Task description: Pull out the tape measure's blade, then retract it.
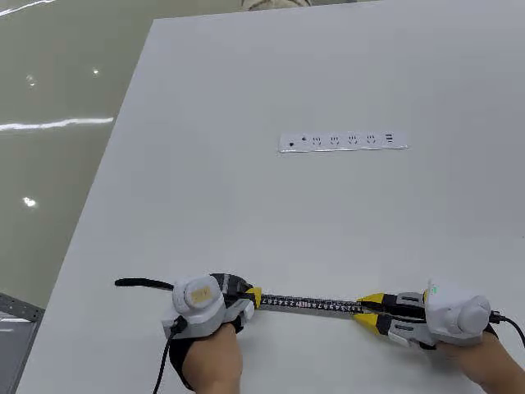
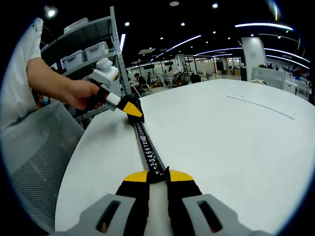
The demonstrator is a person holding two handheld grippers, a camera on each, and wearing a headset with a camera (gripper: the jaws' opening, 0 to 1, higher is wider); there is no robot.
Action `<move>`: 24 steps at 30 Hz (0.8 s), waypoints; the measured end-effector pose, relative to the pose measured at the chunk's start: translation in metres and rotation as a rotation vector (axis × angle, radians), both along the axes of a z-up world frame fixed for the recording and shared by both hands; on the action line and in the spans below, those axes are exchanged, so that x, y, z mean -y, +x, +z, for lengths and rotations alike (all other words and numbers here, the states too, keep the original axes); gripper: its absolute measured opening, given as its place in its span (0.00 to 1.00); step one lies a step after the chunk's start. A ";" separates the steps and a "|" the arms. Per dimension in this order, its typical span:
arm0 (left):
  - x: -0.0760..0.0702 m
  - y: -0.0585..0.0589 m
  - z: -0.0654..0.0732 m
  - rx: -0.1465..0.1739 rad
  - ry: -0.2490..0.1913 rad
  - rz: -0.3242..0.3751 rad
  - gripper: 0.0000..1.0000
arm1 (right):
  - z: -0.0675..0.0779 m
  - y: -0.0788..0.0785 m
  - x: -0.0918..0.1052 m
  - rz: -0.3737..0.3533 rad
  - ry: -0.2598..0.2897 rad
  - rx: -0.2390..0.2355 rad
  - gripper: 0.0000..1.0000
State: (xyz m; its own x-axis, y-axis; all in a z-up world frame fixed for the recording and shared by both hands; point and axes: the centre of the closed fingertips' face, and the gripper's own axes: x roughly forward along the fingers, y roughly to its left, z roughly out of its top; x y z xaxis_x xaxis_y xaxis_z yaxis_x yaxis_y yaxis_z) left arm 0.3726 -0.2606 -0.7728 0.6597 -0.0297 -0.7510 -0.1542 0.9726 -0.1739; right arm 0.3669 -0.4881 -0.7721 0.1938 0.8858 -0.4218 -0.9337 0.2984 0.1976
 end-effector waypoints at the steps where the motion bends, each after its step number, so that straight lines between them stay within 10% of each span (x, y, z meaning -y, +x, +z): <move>1: 0.000 0.000 0.000 0.000 0.000 0.000 0.67 | 0.000 0.000 0.000 0.001 0.000 0.001 0.12; 24: 0.001 0.000 0.001 -0.006 -0.007 -0.001 0.66 | -0.001 0.000 -0.015 0.029 -0.003 -0.004 0.12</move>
